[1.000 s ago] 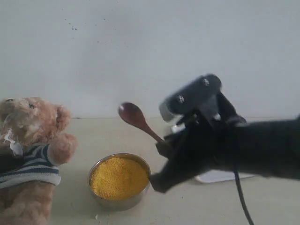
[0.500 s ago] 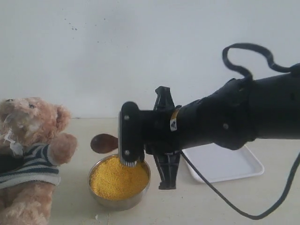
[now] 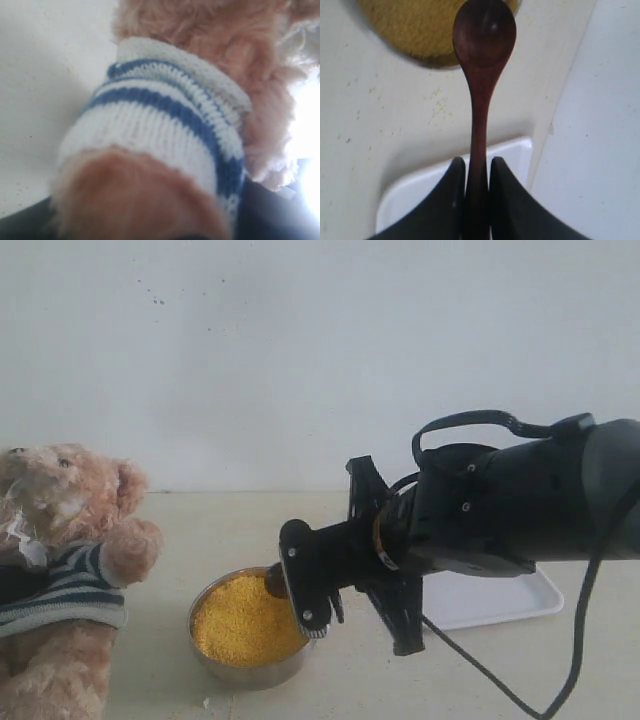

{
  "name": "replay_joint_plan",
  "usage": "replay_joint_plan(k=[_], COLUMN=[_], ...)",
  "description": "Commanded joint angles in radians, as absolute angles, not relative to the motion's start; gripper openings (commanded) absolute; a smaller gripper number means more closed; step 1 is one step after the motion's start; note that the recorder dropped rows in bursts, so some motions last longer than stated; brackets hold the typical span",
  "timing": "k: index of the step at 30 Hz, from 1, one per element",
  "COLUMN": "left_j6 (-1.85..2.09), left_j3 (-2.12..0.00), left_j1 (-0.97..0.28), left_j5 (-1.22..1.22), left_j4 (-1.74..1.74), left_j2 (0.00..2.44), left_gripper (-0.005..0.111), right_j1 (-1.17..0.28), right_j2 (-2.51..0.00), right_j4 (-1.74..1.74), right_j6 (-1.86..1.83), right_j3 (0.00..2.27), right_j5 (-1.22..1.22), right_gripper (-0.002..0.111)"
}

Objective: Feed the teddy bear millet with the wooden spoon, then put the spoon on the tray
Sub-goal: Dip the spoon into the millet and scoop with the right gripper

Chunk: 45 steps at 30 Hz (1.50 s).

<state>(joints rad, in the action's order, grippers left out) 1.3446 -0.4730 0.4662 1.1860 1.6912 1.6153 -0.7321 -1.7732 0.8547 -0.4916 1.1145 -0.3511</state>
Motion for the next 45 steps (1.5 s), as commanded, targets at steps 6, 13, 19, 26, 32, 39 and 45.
replay_joint_plan(k=[6,13,19,26,32,39,45], left_j6=[1.336,1.336,1.336,1.336,1.336,1.336,1.336], left_j3=[-0.472,-0.472,-0.472,-0.472,-0.472,-0.472,-0.472], left_j1=[0.467,0.467,0.467,0.467,0.467,0.467,0.467], left_j5=[1.221,1.221,1.221,1.221,1.221,1.221,1.221], left_j4=[1.715,1.715,1.715,1.710,1.708,1.696,1.692], left_j2=[1.616,1.616,1.616,1.616,1.616,1.616,1.616], left_gripper=[0.004,0.004,0.004,0.004,0.004,0.004,0.004], right_j1=[-0.821,-0.849,-0.857,-0.857,-0.855,-0.800,-0.750], right_j2=[-1.839,-1.865,-1.899,-1.914,-1.893,-1.885,-1.883], right_j4=[0.866,0.857,0.763,0.656,0.641,0.531,0.411], right_j6=[-0.384,-0.370,-0.433,-0.398,-0.307,-0.255,-0.266], right_j3=[1.171,1.246,1.249,1.249,1.249,1.249,1.249], right_j5=[-0.502,-0.498,-0.547,-0.533,-0.505,-0.505,-0.505], right_gripper=[0.000,0.000,0.000,0.000,0.000,0.000,0.000])
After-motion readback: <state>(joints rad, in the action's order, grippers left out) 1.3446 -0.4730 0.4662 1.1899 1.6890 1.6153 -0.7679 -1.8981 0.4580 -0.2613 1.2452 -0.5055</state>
